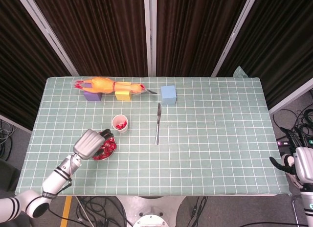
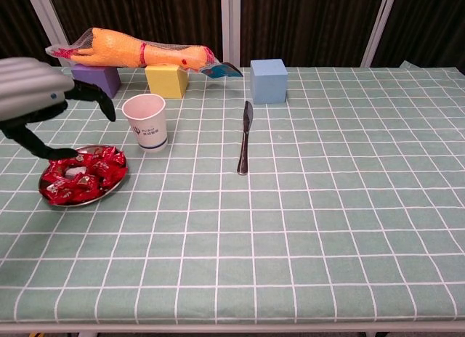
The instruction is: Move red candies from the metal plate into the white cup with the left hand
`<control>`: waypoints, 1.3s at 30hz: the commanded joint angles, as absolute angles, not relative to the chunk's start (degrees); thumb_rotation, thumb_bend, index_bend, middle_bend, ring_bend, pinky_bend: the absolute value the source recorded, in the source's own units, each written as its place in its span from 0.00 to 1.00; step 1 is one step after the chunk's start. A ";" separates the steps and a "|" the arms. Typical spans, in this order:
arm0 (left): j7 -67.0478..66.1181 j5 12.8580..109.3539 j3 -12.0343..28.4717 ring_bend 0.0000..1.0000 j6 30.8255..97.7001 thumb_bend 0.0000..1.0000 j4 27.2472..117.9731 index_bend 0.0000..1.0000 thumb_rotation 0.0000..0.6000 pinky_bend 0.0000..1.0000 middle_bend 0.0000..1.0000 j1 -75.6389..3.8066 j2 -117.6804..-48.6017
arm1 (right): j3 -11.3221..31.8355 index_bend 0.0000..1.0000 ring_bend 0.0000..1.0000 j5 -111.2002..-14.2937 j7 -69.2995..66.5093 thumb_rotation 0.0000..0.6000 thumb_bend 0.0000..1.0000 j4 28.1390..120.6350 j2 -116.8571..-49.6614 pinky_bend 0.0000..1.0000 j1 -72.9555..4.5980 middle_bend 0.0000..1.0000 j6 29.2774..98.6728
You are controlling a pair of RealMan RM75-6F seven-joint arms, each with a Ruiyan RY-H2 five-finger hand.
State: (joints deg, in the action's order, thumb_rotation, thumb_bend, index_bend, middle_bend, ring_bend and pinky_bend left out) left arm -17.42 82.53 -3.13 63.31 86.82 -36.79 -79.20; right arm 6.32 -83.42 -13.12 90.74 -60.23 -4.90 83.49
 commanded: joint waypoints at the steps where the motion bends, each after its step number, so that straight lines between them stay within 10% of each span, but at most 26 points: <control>1: -18.53 81.86 -3.28 0.88 60.09 0.30 84.03 0.37 1.00 1.00 0.38 -37.40 -81.81 | 6.28 0.12 0.03 -83.33 -13.13 1.00 0.12 90.80 -60.13 0.29 -4.80 0.17 83.53; 22: -22.29 78.37 -2.84 0.88 53.42 0.31 74.49 0.41 1.00 1.00 0.39 -37.13 -88.38 | 6.15 0.12 0.03 -83.23 -12.78 1.00 0.11 91.50 -59.71 0.31 -4.89 0.17 83.19; 39: -14.62 82.55 -1.88 0.95 55.43 0.51 67.08 0.66 1.00 1.00 0.71 -36.84 -91.50 | 6.12 0.12 0.04 -83.29 -13.04 1.00 0.11 91.57 -59.49 0.34 -4.87 0.17 83.26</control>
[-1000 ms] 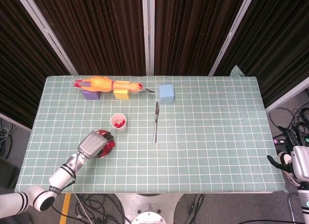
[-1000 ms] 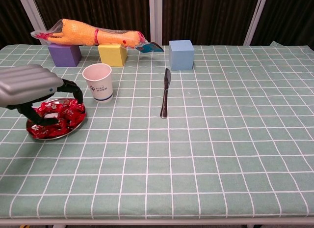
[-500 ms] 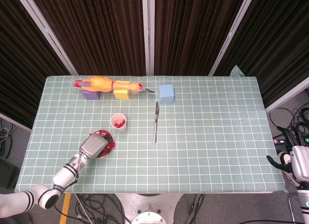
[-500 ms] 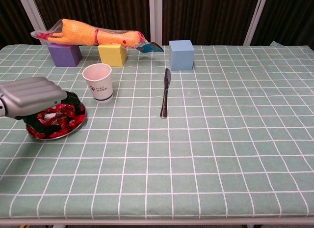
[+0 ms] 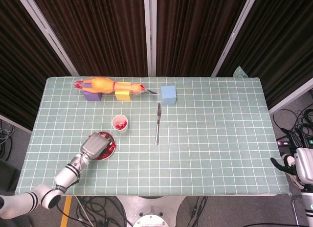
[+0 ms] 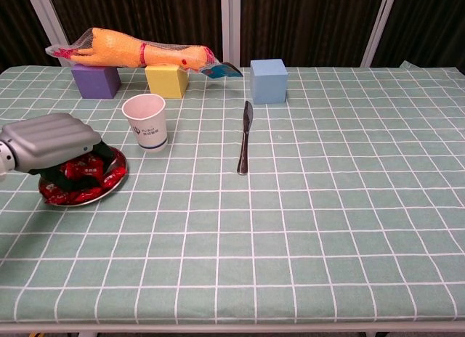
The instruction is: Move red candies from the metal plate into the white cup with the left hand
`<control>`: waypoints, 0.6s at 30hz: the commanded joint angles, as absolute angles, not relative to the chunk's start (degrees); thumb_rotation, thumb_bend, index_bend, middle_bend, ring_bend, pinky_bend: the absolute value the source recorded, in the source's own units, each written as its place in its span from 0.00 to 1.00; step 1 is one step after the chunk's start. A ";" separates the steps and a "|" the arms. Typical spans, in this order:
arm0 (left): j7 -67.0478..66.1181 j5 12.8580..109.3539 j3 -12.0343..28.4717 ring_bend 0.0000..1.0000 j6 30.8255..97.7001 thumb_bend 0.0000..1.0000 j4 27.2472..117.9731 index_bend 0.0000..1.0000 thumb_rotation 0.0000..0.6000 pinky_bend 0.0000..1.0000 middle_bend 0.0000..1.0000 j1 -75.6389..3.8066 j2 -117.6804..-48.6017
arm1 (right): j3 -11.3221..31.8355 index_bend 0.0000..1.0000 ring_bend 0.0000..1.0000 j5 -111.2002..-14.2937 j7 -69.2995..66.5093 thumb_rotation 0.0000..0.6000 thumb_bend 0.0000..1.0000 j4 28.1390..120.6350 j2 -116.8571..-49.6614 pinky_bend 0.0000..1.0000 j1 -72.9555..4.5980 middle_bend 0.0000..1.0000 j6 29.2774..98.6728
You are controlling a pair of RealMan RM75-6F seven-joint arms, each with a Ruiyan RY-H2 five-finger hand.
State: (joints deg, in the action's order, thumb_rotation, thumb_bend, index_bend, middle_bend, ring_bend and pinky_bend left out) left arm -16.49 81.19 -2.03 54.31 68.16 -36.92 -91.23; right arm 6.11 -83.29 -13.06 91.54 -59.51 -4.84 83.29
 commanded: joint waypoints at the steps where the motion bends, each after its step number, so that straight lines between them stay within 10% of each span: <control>1: -14.01 82.85 -1.83 0.96 55.60 0.52 66.94 0.67 1.00 1.00 0.72 -36.86 -91.34 | 6.12 0.12 0.05 -83.31 -13.03 1.00 0.11 91.60 -59.47 0.34 -4.89 0.17 83.25; 18: -8.84 77.28 9.54 0.96 51.02 0.54 81.37 0.66 1.00 1.00 0.71 -44.44 -79.69 | 6.10 0.12 0.06 -83.27 -13.44 1.00 0.11 91.13 -59.67 0.36 -4.89 0.18 83.27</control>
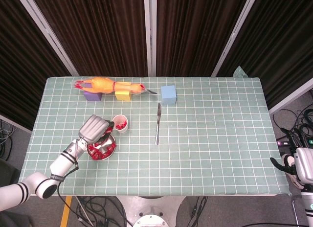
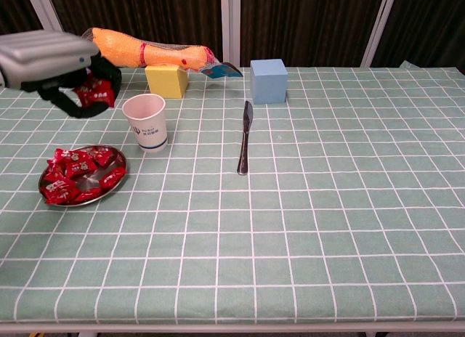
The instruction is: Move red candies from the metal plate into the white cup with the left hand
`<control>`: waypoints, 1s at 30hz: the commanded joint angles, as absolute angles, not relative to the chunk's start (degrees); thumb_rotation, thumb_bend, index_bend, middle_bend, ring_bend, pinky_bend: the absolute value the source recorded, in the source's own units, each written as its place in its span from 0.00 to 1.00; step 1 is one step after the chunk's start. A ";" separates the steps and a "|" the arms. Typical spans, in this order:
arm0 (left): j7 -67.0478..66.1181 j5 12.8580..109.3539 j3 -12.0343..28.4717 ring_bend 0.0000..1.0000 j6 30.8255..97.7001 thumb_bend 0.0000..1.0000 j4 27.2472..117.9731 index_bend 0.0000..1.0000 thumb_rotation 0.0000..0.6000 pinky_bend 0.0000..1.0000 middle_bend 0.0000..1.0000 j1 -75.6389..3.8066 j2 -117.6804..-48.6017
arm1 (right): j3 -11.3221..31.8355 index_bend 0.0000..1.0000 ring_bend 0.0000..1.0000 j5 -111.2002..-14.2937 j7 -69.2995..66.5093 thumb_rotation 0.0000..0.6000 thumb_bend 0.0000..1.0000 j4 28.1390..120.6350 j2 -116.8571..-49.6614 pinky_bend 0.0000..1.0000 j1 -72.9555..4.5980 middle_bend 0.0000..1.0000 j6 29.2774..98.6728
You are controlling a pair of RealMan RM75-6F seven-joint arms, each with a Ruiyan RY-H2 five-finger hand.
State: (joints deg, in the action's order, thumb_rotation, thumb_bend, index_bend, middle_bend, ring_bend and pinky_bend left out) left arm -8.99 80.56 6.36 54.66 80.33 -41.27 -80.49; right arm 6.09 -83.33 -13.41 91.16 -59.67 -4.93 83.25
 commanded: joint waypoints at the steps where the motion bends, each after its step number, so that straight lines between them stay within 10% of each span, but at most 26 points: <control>1: -8.96 76.45 10.20 0.96 50.10 0.54 80.92 0.66 1.00 1.00 0.70 -45.24 -79.95 | 6.10 0.12 0.06 -83.18 -13.47 1.00 0.11 91.08 -59.68 0.36 -4.84 0.18 83.29; 30: -20.05 65.89 9.20 0.94 44.99 0.49 74.86 0.41 1.00 1.00 0.44 -51.22 -86.47 | 6.36 0.12 0.07 -82.01 -14.37 1.00 0.11 89.72 -60.05 0.38 -4.85 0.18 82.41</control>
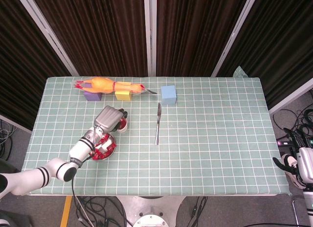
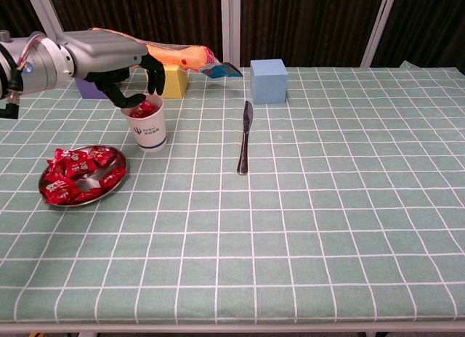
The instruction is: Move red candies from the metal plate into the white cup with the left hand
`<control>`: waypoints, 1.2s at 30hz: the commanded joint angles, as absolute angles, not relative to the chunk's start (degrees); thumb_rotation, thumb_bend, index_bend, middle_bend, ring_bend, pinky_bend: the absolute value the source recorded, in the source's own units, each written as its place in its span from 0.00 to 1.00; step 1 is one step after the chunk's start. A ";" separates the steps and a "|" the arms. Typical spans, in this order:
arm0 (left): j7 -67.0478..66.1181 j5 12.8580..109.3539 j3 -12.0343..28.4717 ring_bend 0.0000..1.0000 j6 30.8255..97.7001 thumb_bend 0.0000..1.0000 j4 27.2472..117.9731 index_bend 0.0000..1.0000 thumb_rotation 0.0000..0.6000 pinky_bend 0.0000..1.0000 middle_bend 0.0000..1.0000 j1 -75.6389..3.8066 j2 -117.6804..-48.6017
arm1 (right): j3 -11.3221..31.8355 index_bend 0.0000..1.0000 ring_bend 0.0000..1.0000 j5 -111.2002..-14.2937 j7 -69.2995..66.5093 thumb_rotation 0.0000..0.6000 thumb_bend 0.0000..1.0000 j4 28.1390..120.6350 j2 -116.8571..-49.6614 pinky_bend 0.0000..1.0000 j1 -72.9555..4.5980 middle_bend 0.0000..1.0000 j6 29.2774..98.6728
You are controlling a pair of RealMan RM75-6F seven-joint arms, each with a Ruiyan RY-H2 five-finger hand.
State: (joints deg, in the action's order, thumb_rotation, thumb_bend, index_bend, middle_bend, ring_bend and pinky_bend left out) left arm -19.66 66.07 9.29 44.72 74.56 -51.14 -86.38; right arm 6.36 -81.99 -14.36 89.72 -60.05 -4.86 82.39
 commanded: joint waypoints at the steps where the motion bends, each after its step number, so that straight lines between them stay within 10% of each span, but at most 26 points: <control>1: -20.30 65.93 9.14 0.93 45.21 0.49 75.04 0.41 1.00 1.00 0.44 -51.25 -86.46 | 6.36 0.12 0.07 -82.03 -14.41 1.00 0.11 89.70 -60.06 0.38 -4.83 0.18 82.45; 18: -16.25 74.90 1.80 0.93 63.82 0.27 86.36 0.40 1.00 1.00 0.41 -37.18 -77.42 | 6.32 0.12 0.07 -83.00 -14.76 1.00 0.11 89.67 -60.03 0.38 -5.24 0.18 82.38; 36: -27.44 69.81 -1.82 0.92 57.02 0.26 79.08 0.39 1.00 1.00 0.40 -34.85 -83.26 | 6.16 0.12 0.07 -83.55 -13.69 1.00 0.11 90.91 -59.72 0.39 -5.25 0.18 82.90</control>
